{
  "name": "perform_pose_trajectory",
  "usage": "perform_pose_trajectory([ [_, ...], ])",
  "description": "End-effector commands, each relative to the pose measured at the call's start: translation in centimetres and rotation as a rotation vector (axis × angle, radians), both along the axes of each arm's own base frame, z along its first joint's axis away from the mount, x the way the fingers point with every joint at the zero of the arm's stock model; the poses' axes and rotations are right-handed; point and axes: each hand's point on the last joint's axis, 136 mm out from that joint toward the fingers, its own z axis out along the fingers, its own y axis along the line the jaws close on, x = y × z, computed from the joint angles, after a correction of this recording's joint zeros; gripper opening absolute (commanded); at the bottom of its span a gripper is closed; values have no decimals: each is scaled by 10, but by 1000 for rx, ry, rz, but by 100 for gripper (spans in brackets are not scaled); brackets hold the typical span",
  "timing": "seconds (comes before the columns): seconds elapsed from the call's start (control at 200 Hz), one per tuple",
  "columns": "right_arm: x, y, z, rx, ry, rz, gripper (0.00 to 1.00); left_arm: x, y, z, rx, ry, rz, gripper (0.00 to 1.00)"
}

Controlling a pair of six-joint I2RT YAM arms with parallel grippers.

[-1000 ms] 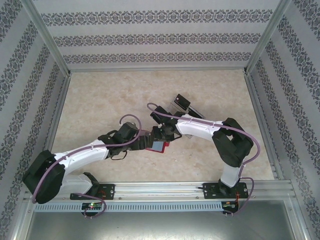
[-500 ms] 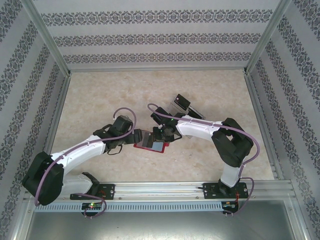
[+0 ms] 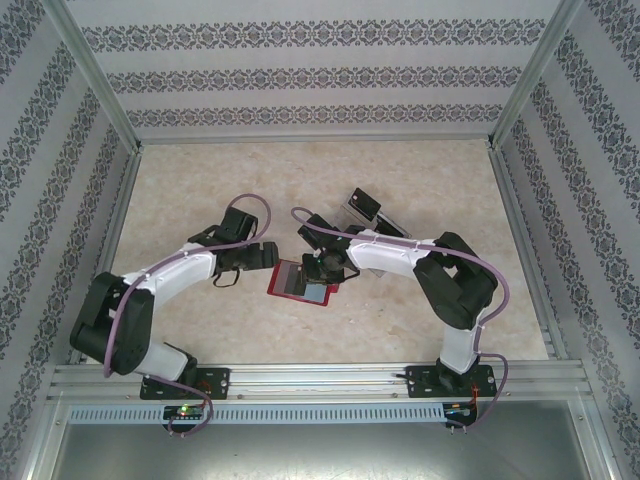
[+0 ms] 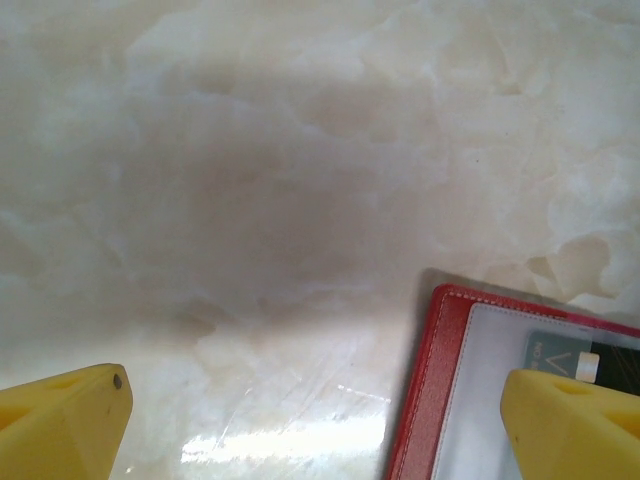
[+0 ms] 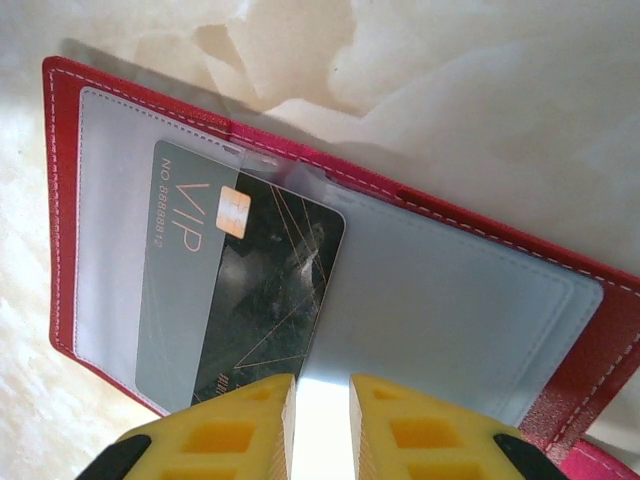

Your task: Put the credit cards into the card holder

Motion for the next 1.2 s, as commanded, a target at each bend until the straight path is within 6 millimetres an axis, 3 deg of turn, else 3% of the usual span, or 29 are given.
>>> perform_pose_trajectory([
  [0.0, 6, 7, 4, 25, 0, -15, 22, 4, -2, -2, 20, 24, -59, 95],
  [0.774, 12, 21, 0, 55, 19, -9, 22, -6, 3, -26, 30, 76, -32, 94],
  [1.194, 6, 8, 4, 42, 8, -26, 22, -9, 2, -37, 19, 94, -30, 93],
])
